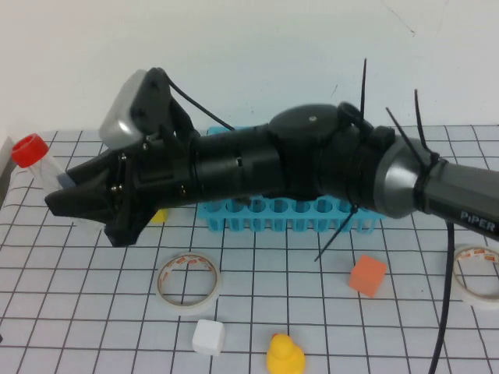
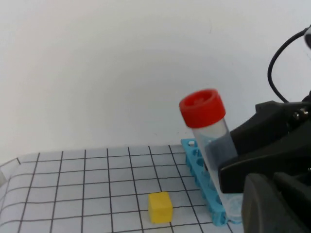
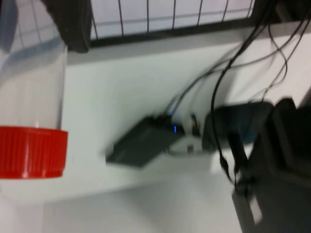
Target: Place the test tubes
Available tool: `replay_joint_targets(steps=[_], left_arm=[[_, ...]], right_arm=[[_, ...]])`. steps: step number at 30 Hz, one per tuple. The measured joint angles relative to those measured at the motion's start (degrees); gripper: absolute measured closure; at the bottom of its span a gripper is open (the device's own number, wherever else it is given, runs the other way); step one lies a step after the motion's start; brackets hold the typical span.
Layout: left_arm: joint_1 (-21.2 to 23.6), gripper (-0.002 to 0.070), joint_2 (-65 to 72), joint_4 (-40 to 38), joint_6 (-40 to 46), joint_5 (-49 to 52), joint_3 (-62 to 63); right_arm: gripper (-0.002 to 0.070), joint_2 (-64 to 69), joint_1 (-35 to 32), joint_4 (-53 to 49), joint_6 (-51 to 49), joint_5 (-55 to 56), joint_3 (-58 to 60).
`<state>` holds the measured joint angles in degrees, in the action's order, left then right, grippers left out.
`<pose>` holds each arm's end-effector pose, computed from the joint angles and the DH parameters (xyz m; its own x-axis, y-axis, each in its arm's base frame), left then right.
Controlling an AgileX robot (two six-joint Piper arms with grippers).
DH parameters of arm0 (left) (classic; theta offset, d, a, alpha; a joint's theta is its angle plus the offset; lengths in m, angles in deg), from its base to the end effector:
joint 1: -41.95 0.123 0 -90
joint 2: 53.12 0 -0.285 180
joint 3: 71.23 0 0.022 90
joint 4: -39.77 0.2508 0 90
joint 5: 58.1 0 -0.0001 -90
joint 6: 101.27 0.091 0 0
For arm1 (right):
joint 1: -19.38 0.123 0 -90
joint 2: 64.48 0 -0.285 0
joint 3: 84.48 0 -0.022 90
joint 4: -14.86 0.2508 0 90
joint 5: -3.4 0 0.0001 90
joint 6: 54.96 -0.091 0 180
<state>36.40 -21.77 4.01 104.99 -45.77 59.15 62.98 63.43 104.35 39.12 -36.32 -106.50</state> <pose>0.0896 -0.0202 0.3307 -0.0516 -0.1487 -0.9875 0.2148 0.9641 -0.1564 0.3104 0.3813 0.2845 -0.1150 -0.1998 -0.9731 -0.9895 0.1093 0.0945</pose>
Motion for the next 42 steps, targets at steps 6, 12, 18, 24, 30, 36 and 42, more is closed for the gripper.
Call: replay_joint_targets(steps=[6, 12, 18, 24, 30, 36, 42], left_arm=[[0.0, 0.0384, 0.1, -1.4, 0.9, -2.8, 0.0], [0.0, 0.0164, 3.1, -4.3, 1.0, -1.7, 0.0], [0.0, 0.0151, 5.2, -5.1, 1.7, -2.7, 0.0], [0.0, 0.0164, 5.7, -5.8, 2.0, -2.7, 0.0], [0.0, 0.036, 7.9, -9.7, 2.1, -2.1, 0.0], [0.0, 0.0396, 8.2, -11.8, 3.5, -1.9, 0.0], [0.0, 0.0396, 8.2, -14.3, 7.3, -1.9, 0.0]], right_arm=[[0.044, 0.2, 0.0, 6.3, 11.5, -7.6, 3.8], [0.044, 1.5, 0.7, 6.4, 13.7, -14.7, 4.2], [0.044, 1.7, 1.4, 6.4, 14.6, -16.6, 4.2], [0.044, 1.8, 1.4, 6.4, 14.6, -17.0, 4.2], [0.044, 1.9, 1.4, 6.4, 14.6, -16.8, 4.2], [0.044, 2.2, 1.4, 6.4, 14.8, -16.8, 4.2], [0.044, 2.3, 1.4, 6.7, 14.1, -17.0, 4.2]])
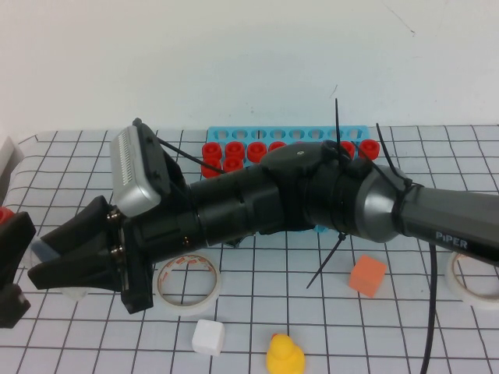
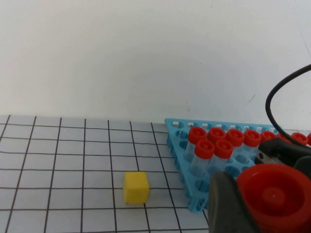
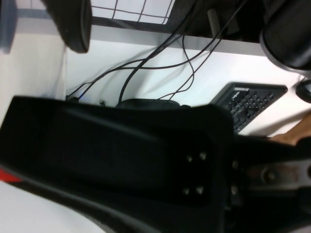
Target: Place the test tubes
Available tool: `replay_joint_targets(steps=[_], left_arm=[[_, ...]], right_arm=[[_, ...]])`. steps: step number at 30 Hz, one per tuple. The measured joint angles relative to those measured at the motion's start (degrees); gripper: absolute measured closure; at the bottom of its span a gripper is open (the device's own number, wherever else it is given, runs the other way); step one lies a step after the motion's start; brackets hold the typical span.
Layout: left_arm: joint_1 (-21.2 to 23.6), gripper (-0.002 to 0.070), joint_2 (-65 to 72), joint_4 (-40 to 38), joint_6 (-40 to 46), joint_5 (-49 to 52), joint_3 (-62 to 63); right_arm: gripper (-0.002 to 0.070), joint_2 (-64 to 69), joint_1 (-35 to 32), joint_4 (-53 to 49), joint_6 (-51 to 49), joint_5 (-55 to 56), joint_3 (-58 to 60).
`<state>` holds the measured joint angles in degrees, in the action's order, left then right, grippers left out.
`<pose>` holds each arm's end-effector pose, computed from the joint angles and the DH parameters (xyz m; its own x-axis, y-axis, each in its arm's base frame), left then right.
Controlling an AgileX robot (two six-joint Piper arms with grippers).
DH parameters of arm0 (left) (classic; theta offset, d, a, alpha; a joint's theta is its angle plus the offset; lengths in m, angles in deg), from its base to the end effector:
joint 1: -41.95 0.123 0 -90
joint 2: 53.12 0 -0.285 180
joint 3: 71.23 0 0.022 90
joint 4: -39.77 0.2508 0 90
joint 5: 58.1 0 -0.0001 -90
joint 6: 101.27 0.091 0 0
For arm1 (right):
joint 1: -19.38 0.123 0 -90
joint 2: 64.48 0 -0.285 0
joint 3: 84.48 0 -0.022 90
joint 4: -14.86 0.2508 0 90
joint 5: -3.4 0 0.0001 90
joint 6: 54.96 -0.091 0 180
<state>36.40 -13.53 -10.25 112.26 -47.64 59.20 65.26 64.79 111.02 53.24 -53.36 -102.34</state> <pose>0.1186 -0.0243 0.3209 -0.1632 -0.2587 -0.9521 0.1961 0.9373 -0.2882 0.2777 0.3896 0.2581 -0.0331 -0.1308 -0.9909 -0.9768 -0.2057 0.0598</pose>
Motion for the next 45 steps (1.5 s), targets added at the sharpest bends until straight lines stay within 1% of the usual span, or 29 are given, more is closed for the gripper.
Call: replay_joint_targets(steps=[3, 5, 6, 10, 12, 14, 15, 17, 19, 21, 22, 24, 25, 26, 27, 31, 34, 38, 41, 45], left_arm=[[0.0, 0.0396, 0.0, -0.3, 0.5, 0.0, 0.0], [0.0, 0.0396, 0.0, -0.6, 1.3, 0.0, 0.0], [0.0, 0.0396, 0.0, -0.8, 2.2, 0.0, 0.0], [0.0, 0.0396, 0.0, -1.2, 7.0, 0.0, 0.0], [0.0, 0.0396, 0.0, -1.3, 8.9, -0.1, 0.0], [0.0, 0.0396, 0.0, -1.3, 10.8, 0.8, 0.6], [0.0, 0.0396, 0.0, -1.3, 11.8, 1.5, 1.3], [0.0, 0.0396, 0.0, -1.3, 13.7, 2.9, 2.9], [0.0, 0.0396, 0.0, -1.3, 15.4, 4.6, 4.7], [0.0, 0.0396, 0.0, -1.3, 16.4, 5.4, 6.0], [0.0, 0.0396, 0.0, -1.3, 16.8, 5.9, 6.5], [0.0, 0.0396, 0.0, -2.1, 18.0, 6.4, 6.9], [0.0, 0.0396, 0.0, -3.2, 19.0, 6.4, 6.9], [0.0, 0.0396, 0.0, -4.1, 20.6, 6.5, 6.9], [0.0, 0.0396, 0.0, -9.0, 24.6, 6.5, 6.9], [0.0, 0.0396, 0.0, -21.5, 35.9, 6.4, 6.9], [0.0, 0.0396, 0.0, -30.7, 44.4, 6.4, 7.0], [0.0, 0.0396, 0.0, -42.0, 54.1, 6.4, 7.0], [0.0, 0.0396, 0.0, -46.2, 60.7, 6.4, 7.0], [0.0, 0.0396, 0.0, -47.5, 64.3, 6.5, 7.3]], right_arm=[[0.044, 0.0, 0.0, 0.0, -1.8, -0.3, 0.0], [0.0421, 0.0, 0.0, 0.0, -3.4, -0.4, 0.0], [0.039, 0.0, 0.0, 0.0, -4.2, -0.5, 0.0], [0.0218, 0.0, -0.7, -0.2, -5.6, -3.4, 0.0], [0.0181, -0.2, -1.9, -1.9, -6.8, -5.3, 0.0], [0.0181, -1.1, -3.4, -5.6, -9.9, -7.3, 0.0], [0.0195, -1.8, -4.3, -8.5, -11.8, -8.2, -0.3], [0.0251, -3.5, -6.1, -14.8, -15.6, -9.8, -1.0], [0.036, -5.8, -7.8, -23.1, -20.2, -10.6, -1.8], [0.0512, -8.8, -9.5, -32.0, -25.8, -11.2, -2.4], [0.0568, -10.4, -10.1, -36.6, -28.7, -11.5, -2.6], [0.0624, -13.4, -10.7, -44.5, -34.5, -12.0, -2.8], [0.064, -15.2, -10.7, -48.8, -37.2, -12.3, -2.8], [0.0651, -17.0, -10.7, -52.9, -39.8, -12.6, -2.8], [0.0662, -20.6, -10.7, -59.3, -44.7, -13.0, -2.8], [0.0668, -28.0, -10.7, -71.0, -55.4, -13.6, -2.8], [0.0668, -34.0, -10.7, -75.5, -60.5, -13.6, -1.7], [0.0669, -42.8, -10.7, -77.8, -62.2, -13.6, 2.5], [0.0669, -49.5, -10.7, -80.4, -63.8, -13.6, 8.3], [0.067, -59.1, -10.7, -85.2, -68.6, -13.2, 17.8]])
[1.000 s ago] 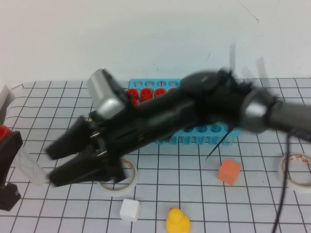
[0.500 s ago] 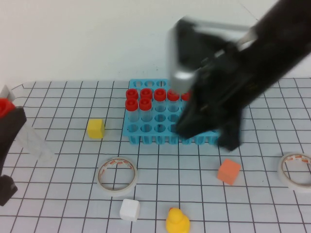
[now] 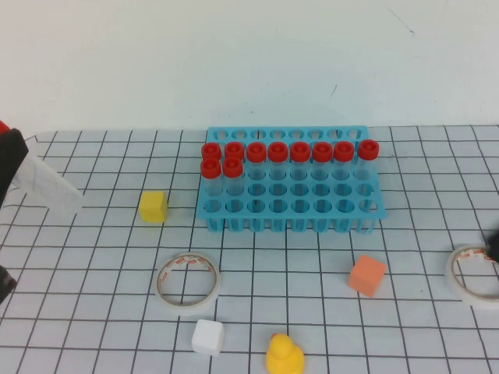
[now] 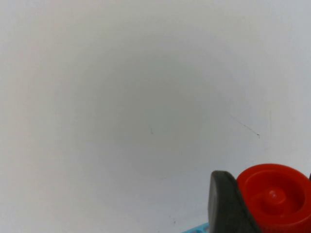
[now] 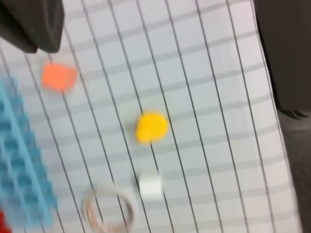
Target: Place the test tubes
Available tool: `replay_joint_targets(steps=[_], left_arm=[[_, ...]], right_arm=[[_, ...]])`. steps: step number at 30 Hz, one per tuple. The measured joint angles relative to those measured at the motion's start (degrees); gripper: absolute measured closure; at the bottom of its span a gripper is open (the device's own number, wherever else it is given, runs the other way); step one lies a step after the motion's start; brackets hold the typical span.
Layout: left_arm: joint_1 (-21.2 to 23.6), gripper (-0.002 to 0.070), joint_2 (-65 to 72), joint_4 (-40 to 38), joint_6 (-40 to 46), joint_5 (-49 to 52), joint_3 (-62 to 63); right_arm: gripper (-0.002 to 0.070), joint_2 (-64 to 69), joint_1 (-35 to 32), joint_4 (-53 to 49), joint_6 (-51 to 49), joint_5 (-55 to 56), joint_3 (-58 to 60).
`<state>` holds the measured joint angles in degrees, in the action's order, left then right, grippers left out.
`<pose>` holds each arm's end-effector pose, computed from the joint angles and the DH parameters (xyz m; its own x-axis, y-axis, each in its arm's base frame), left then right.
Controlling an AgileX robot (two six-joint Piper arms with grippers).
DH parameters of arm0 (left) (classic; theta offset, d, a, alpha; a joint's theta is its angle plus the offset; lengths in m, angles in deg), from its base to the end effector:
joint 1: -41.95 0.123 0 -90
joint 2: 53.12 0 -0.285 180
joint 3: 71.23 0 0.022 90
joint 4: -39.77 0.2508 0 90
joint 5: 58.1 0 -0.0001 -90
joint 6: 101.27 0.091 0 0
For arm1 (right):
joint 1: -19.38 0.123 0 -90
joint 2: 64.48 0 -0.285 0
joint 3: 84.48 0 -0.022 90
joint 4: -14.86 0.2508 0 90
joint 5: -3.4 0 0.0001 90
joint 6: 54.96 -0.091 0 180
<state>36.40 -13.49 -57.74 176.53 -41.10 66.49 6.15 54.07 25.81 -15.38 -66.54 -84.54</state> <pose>0.1083 -0.0371 0.3776 0.1790 -0.0182 -0.9837 0.3765 0.9250 0.0514 0.1486 0.1226 0.4272 -0.1298 -0.7896 -0.5997 -0.8997 0.3480 -0.2634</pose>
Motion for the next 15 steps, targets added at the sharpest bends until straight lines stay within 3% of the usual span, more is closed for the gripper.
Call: replay_joint_targets(steps=[7, 15], left_arm=[[0.0, 0.0396, 0.0, -0.2, 0.9, 1.8, 0.0], [0.0, 0.0396, 0.0, -0.2, 2.3, 3.5, 0.0]], right_arm=[[0.067, -16.6, 0.0, -5.0, -10.1, 9.6, 18.0], [0.067, -35.6, 0.0, -5.2, -14.0, 18.0, 40.2]])
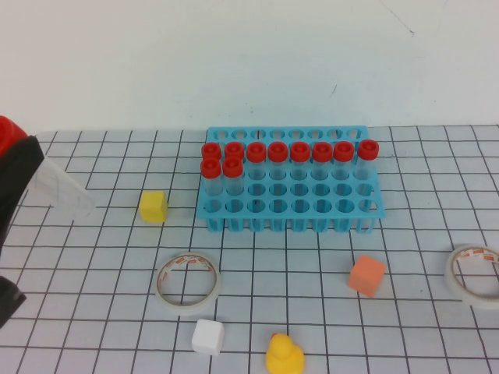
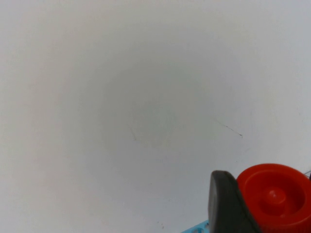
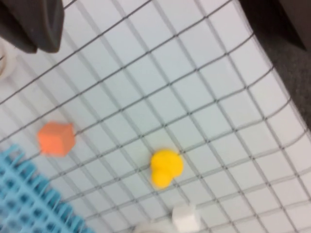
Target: Place the test tubes
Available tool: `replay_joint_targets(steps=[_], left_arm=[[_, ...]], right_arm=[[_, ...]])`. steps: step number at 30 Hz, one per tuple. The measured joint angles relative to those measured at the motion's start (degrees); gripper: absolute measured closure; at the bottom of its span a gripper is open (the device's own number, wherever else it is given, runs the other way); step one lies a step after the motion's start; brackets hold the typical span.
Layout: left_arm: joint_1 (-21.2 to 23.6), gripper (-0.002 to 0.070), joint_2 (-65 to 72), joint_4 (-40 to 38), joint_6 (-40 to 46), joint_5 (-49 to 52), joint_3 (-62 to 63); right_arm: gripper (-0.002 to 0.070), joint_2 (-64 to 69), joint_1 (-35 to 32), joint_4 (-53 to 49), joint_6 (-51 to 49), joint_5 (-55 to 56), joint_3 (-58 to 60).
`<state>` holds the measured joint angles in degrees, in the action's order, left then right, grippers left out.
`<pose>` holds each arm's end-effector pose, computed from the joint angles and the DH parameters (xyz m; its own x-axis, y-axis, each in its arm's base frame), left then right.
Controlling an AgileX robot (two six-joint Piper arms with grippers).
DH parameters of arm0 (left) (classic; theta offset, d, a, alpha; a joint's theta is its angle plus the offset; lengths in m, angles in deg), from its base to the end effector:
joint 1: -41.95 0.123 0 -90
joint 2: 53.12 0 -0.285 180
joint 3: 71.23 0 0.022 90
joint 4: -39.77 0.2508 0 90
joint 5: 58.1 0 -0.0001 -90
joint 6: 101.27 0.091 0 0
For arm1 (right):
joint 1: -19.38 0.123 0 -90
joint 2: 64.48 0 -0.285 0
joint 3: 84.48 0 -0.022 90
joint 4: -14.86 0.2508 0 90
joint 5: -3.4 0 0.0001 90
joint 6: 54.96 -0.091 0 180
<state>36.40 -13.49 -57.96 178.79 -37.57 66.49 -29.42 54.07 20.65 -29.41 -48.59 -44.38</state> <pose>0.1059 -0.0422 0.3781 0.2030 0.0101 -0.9791 0.4240 0.9004 0.0972 0.0583 0.0491 0.3175 -0.2271 -0.6109 -0.7584 -0.7597 0.5984 -0.2545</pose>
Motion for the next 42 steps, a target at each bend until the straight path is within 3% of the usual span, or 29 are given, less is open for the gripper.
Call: replay_joint_targets(steps=[9, 31, 34, 39, 42], left_arm=[[0.0, 0.0396, 0.0, 0.0, 0.1, 0.0, 0.0], [0.0, 0.0396, 7.4, 0.0, 5.4, 0.3, 0.0], [0.0, 0.0396, 10.7, 3.6, -2.7, 2.3, 1.5], [-1.2, 0.0396, 19.3, 10.1, -27.5, 3.5, 5.4], [-2.8, 0.0396, 27.7, 4.3, -22.7, 3.3, 8.0]], right_arm=[[0.0671, -7.3, 0.0, 0.6, -1.6, 1.4, 10.6], [0.0676, -7.4, 0.0, 0.6, -2.1, 1.9, 11.2], [0.0676, -7.4, 0.0, 0.6, -2.1, 1.9, 11.2], [0.0676, -7.4, 0.0, 0.6, -2.1, 1.9, 11.2], [0.0676, -7.4, 0.0, 0.6, -2.1, 1.9, 11.2]])
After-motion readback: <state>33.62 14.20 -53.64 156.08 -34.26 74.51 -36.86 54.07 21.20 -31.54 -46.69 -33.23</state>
